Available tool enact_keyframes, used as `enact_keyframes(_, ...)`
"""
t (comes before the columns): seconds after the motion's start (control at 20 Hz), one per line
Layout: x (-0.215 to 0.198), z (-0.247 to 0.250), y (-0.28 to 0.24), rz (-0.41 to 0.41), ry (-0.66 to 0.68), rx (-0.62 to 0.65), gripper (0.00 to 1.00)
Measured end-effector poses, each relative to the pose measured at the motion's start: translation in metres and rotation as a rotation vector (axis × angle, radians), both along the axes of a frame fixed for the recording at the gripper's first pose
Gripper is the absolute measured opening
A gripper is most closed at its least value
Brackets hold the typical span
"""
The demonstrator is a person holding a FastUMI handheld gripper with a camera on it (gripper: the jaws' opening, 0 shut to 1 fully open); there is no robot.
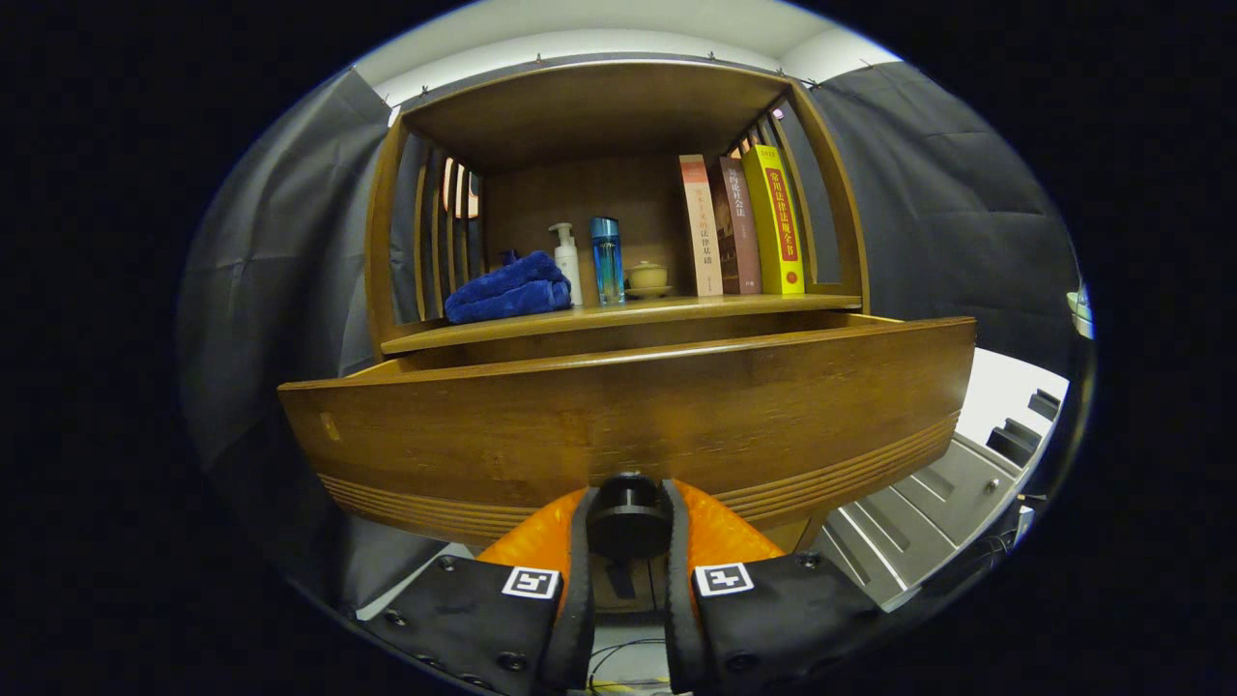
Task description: Pull open the drawer, take out the items inside it, and place them on the countertop above the cabinet.
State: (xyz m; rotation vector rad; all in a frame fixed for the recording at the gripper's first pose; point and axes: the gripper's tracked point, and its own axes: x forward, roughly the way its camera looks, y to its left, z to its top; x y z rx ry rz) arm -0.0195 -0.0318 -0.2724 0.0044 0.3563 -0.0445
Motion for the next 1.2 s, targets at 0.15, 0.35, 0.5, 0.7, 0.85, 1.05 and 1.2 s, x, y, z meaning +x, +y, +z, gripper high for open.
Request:
enact_keyframes(0.15, -0.012, 0.002, 0.001, -0.003, 0.008, 0.006, 0.38)
enact_keyframes(0.35, -0.02, -0.006, 0.0, -0.005, 0.016, 0.01, 0.38)
enact_keyframes(0.5, -0.021, -0.005, 0.0, -0.001, -0.002, 0.005, 0.38)
enact_keyframes(0.7, -0.024, -0.006, 0.001, 0.011, 0.002, -0.006, 0.44)
enact_keyframes(0.85, -0.022, -0.006, 0.002, 0.015, 0.009, -0.01, 0.52)
enact_keyframes(1.05, -0.024, -0.004, 0.008, 0.035, 0.017, 0.0, 0.76)
enact_keyframes(1.2, -0.037, 0.008, 0.013, 0.053, 0.011, 0.01, 0.99)
